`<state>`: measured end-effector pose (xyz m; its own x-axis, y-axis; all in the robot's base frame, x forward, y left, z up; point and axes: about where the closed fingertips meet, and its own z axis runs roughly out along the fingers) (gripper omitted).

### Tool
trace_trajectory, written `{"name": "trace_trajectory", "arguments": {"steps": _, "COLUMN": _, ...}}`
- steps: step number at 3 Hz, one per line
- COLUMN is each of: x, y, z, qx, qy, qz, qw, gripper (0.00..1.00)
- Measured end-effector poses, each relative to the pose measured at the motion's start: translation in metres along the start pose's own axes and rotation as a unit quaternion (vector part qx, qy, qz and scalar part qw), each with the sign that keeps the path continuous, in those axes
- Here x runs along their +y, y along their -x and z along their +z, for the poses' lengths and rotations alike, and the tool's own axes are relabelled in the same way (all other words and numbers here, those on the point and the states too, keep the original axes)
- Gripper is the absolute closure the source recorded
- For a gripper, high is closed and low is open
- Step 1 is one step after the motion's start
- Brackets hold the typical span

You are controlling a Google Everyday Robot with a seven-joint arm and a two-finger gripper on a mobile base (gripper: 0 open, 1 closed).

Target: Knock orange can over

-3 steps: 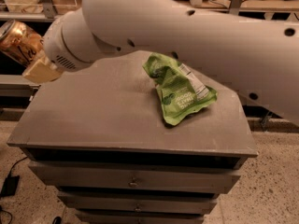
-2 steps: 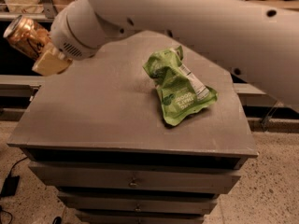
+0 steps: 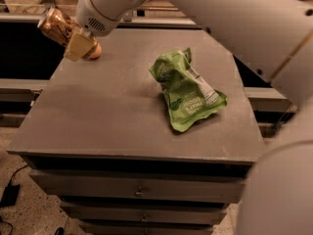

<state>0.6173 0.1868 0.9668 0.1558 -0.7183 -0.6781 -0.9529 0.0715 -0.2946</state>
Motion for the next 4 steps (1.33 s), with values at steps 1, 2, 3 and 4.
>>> {"name": "trace_trajectory", "arguments": {"steps": 1, "x": -0.013, "y": -0.029, "z": 0.005, "qx": 0.051, "qy": 0.027, "qz": 0.002, "qw": 0.9983, "gripper": 1.0}}
{"name": "trace_trajectory", "arguments": {"steps": 2, "x": -0.009, "y": -0.035, "z": 0.006, "qx": 0.06, "qy": 0.038, "qz": 0.003, "qw": 0.9974, "gripper": 1.0}}
{"name": "trace_trajectory", "arguments": {"steps": 3, "x": -0.01, "y": -0.043, "z": 0.018, "qx": 0.108, "qy": 0.055, "qz": -0.028, "qw": 0.9922, "gripper": 1.0}}
{"name": "trace_trajectory", "arguments": {"steps": 4, "x": 0.001, "y": -0.048, "z": 0.022, "qx": 0.181, "qy": 0.08, "qz": -0.073, "qw": 0.9774, "gripper": 1.0}}
